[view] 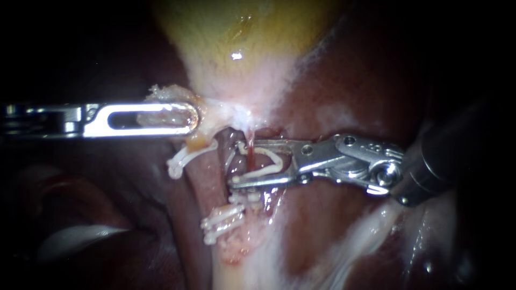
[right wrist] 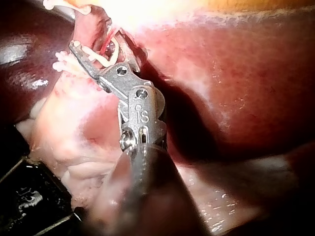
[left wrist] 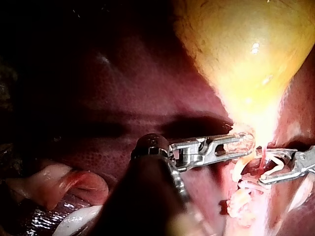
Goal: Clipping third clip right tube
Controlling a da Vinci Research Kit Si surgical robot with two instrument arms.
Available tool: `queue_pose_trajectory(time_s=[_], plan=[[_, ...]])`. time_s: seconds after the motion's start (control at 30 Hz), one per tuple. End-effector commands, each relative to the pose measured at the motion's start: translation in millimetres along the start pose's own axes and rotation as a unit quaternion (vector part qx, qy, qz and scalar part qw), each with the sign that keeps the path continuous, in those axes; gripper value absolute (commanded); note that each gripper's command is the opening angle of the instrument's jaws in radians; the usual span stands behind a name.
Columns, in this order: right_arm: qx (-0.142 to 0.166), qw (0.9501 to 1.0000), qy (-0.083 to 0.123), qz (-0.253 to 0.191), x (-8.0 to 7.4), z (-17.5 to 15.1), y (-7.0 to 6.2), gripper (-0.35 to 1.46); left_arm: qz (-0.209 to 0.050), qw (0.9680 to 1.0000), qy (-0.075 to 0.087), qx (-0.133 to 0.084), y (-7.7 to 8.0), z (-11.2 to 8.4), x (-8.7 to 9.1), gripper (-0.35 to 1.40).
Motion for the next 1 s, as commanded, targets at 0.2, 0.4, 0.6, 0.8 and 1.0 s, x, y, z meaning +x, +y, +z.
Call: queue_pose_trajectory(time_s=[0.2, 0.4, 0.6, 0.8, 1.0], plan=[[0.004, 1.0000, 0.004, 0.007, 0.1, 0.2, 0.1, 0.48, 0.000, 1.0000, 0.000, 0.000, 0.0, 0.0, 0.0, -0.35], [0.026, 0.9990, 0.025, 0.024, 0.2, 0.1, -0.1, 0.48, 0.000, 1.0000, 0.000, 0.000, 0.1, 0.0, 0.0, -0.35], [0.058, 0.9960, 0.049, 0.048, 0.6, 0.1, -0.8, 0.46, 0.001, 1.0000, 0.000, 0.000, 0.4, 0.1, 0.1, -0.35], [0.081, 0.9923, 0.071, 0.061, 1.4, 0.1, -1.3, 0.46, 0.001, 1.0000, 0.000, 0.000, 0.5, 0.1, 0.1, -0.35], [0.088, 0.9902, 0.085, 0.067, 2.4, -0.3, -1.4, 0.45, 0.001, 1.0000, 0.000, 0.000, 0.5, 0.1, 0.1, -0.35]])
